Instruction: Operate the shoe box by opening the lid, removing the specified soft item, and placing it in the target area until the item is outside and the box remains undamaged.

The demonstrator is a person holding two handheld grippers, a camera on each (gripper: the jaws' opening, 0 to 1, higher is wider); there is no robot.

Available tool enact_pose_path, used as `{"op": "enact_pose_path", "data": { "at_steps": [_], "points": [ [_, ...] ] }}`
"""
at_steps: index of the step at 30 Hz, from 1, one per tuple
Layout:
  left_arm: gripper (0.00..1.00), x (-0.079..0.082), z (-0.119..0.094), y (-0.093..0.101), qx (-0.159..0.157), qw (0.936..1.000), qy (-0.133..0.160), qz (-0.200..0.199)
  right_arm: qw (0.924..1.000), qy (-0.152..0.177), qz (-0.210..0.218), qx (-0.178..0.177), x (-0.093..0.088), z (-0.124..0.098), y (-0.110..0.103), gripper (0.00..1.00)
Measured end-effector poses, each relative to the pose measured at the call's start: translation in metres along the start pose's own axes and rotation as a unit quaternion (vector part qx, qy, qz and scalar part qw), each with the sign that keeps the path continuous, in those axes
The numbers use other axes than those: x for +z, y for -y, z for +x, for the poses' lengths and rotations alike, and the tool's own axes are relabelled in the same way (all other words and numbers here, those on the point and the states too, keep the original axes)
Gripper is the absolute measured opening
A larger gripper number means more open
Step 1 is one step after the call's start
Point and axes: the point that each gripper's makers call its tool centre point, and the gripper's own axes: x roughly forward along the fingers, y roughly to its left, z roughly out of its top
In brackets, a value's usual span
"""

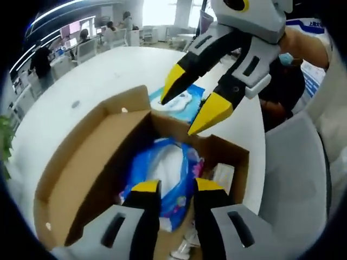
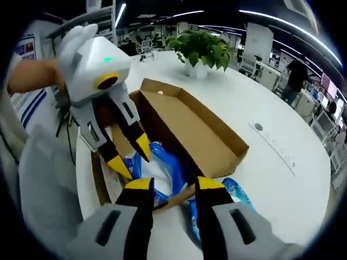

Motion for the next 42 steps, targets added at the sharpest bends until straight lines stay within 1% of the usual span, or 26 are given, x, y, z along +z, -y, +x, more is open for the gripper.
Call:
{"op": "enact_pose_path", "data": {
  "at_steps": [4, 10, 14, 18, 21, 23, 25, 32, 35, 42],
  "points": [
    [0.19, -0.005, 0.003, 0.000, -0.004, 0.9998, -0.014, 0.015, 0.9999, -0.007, -0.011, 0.007, 0.000, 0.014, -0.002, 0.25],
    [0.13, -0.013, 0.004, -0.005, -0.003, 0.9994, -0.027, 0.021, 0.9993, -0.019, -0.030, 0.012, 0.000, 0.032, -0.004, 0.20],
    [0.11, -0.016, 0.003, -0.008, -0.003, 0.9994, -0.029, 0.020, 0.9985, -0.029, -0.045, 0.011, 0.000, 0.041, -0.005, 0.17],
    [0.07, -0.021, 0.002, -0.013, 0.004, 0.9991, -0.035, 0.024, 0.9965, -0.047, -0.068, 0.010, -0.005, 0.051, -0.005, 0.14],
    [0.04, -0.024, 0.002, -0.016, 0.007, 0.9989, -0.039, 0.026, 0.9934, -0.066, -0.094, 0.001, -0.011, 0.056, -0.003, 0.09],
    [0.02, -0.027, 0.003, -0.017, 0.006, 0.9988, -0.041, 0.026, 0.9921, -0.075, -0.100, -0.004, -0.014, 0.058, -0.001, 0.02],
    [0.00, -0.028, 0.002, -0.016, 0.005, 0.9988, -0.042, 0.023, 0.9928, -0.074, -0.094, -0.005, -0.014, 0.058, -0.001, 0.00],
    [0.00, -0.030, 0.001, -0.015, 0.007, 0.9989, -0.044, 0.014, 0.9935, -0.070, -0.090, -0.009, -0.012, 0.055, 0.001, 0.00],
    [0.00, -0.028, -0.003, -0.014, 0.006, 0.9991, -0.041, 0.006, 0.9936, -0.068, -0.089, -0.009, -0.011, 0.053, 0.001, 0.00],
    [0.00, -0.027, -0.011, -0.010, 0.011, 0.9993, -0.035, 0.005, 0.9946, -0.061, -0.083, -0.005, -0.007, 0.048, -0.002, 0.00]
  ]
}}
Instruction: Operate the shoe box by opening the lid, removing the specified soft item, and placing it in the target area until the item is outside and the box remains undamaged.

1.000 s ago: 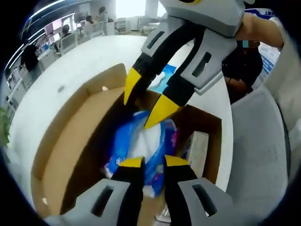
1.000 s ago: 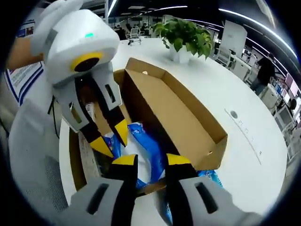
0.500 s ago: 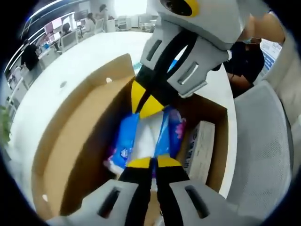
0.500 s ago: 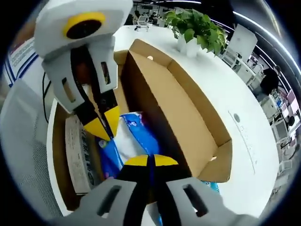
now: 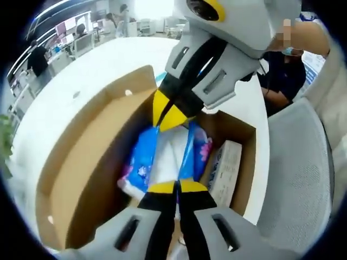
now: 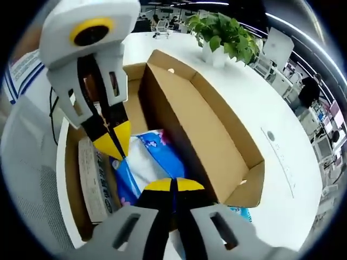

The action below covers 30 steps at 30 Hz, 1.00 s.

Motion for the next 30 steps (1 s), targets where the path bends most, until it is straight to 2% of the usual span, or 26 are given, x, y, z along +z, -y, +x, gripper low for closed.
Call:
{"op": "enact_pose_path", "data": {
  "at_steps": [9, 20, 30],
  "points": [
    [0.00, 0.005, -0.017, -0.001, 0.014, 0.9998, 0.013, -0.011, 0.9998, 0.018, 0.007, 0.003, 0.013, -0.012, -0.001, 0.00],
    [0.00, 0.021, -0.045, 0.003, 0.029, 0.9992, 0.025, -0.008, 0.9990, 0.043, -0.006, 0.001, 0.036, -0.035, -0.002, 0.00],
    [0.00, 0.035, -0.070, 0.011, 0.037, 0.9991, 0.014, -0.014, 0.9980, 0.062, -0.015, 0.002, 0.052, -0.056, -0.004, 0.00]
  ]
}}
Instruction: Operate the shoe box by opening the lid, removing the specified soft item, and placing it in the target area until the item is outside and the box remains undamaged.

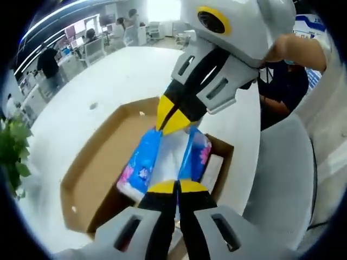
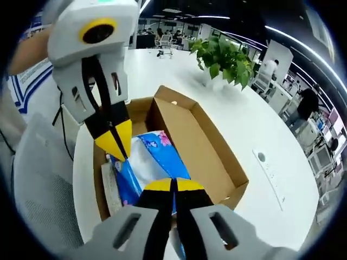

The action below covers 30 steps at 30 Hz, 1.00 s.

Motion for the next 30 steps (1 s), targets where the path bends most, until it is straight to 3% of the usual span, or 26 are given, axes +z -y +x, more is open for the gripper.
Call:
{"op": "enact_pose_path", "data": {
  "at_steps": [9, 15, 30],
  "points": [
    [0.00, 0.028, -0.022, 0.011, 0.008, 0.9999, 0.015, -0.002, 0.9995, 0.027, -0.010, -0.014, 0.015, -0.029, 0.007, 0.00],
    [0.00, 0.057, -0.030, 0.022, 0.002, 0.9995, 0.033, 0.001, 0.9989, 0.037, -0.012, -0.024, 0.017, -0.050, 0.016, 0.00],
    [0.00, 0.120, -0.011, 0.054, -0.025, 0.9968, 0.066, 0.038, 0.9979, 0.035, 0.010, -0.053, -0.013, -0.100, 0.044, 0.00]
  ]
}}
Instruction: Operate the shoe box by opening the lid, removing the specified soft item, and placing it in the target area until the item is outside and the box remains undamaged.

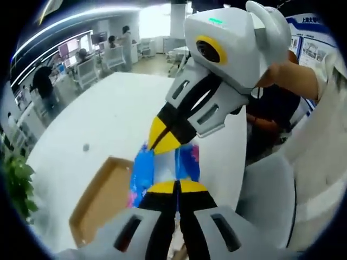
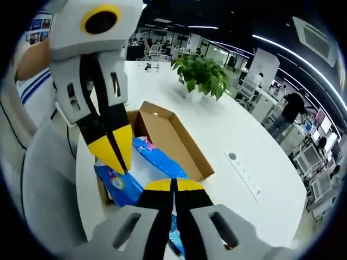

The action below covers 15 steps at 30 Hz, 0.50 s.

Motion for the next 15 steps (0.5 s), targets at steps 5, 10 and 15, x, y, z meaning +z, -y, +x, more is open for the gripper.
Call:
{"op": "enact_pose_path", "data": {
  "at_steps": [5, 10, 15],
  "points": [
    [0.00, 0.018, 0.012, 0.006, -0.006, 0.9999, 0.010, 0.010, 0.9999, -0.001, 0.008, -0.013, -0.009, -0.014, 0.013, 0.00],
    [0.00, 0.036, 0.022, 0.014, -0.014, 0.9995, 0.022, 0.019, 0.9993, 0.000, 0.025, -0.028, -0.019, -0.028, 0.025, 0.00],
    [0.00, 0.043, 0.029, 0.017, -0.018, 0.9991, 0.025, 0.027, 0.9988, 0.002, 0.035, -0.035, -0.029, -0.038, 0.030, 0.00]
  ]
}}
